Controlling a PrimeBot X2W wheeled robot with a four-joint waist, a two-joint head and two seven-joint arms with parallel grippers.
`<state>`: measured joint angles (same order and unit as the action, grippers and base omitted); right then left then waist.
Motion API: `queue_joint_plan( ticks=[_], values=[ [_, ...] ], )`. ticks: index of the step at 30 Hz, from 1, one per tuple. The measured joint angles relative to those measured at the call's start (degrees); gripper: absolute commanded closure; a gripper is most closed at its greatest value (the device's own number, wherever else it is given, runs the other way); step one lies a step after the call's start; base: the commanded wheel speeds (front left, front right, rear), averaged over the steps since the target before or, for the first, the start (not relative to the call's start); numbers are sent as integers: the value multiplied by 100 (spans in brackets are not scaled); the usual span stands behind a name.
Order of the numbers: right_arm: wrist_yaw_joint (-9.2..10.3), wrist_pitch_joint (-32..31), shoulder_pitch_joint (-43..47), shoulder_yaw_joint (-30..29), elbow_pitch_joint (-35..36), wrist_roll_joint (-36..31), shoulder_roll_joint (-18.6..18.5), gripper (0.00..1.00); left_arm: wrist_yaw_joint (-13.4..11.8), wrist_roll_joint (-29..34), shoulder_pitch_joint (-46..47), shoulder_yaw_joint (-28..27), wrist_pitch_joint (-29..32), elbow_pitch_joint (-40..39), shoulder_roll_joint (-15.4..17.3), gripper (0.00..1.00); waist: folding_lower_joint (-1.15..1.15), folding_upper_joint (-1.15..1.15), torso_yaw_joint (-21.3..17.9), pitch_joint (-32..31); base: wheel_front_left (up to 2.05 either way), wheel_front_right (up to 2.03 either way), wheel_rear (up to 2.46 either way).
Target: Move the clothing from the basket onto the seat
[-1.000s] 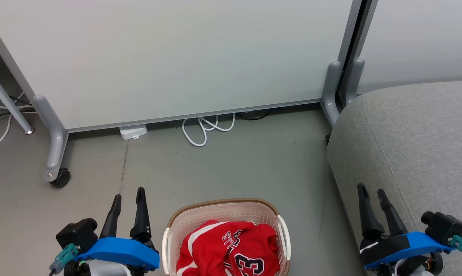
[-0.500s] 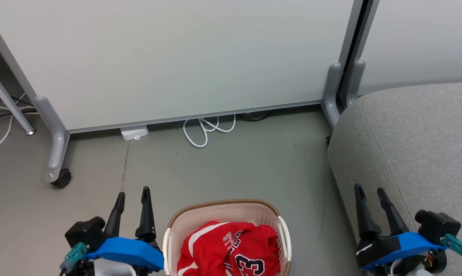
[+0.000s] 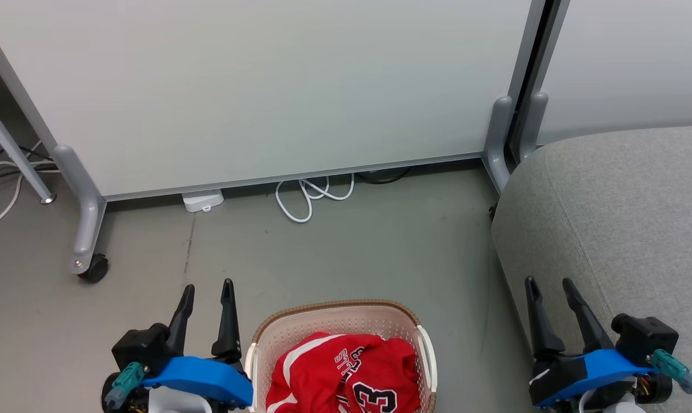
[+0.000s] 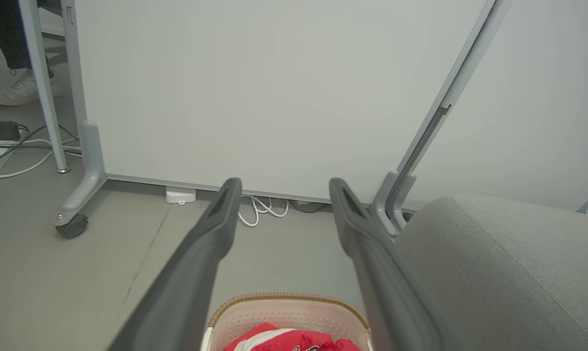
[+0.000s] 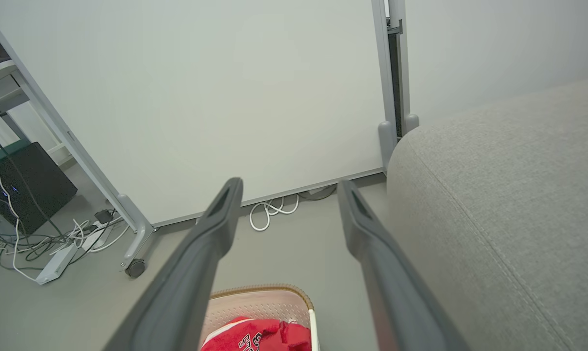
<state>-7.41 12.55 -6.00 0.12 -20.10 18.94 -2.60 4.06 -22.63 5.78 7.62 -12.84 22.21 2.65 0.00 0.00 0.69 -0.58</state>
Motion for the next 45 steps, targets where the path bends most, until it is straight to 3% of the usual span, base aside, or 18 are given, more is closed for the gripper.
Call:
queue_joint_plan(
  ticks=[20, 45],
  values=[
    [-7, 224, -50, 64, 13, -693, -10, 0, -56, 571, 51, 137, -215, 45, 12, 0, 0, 0, -18, 17, 0, 0, 0],
    [-7, 240, -115, 220, 11, -667, -13, 0, -56, 645, 58, 123, -216, 142, 18, 0, 0, 0, -87, 117, 0, 0, 0]
  ],
)
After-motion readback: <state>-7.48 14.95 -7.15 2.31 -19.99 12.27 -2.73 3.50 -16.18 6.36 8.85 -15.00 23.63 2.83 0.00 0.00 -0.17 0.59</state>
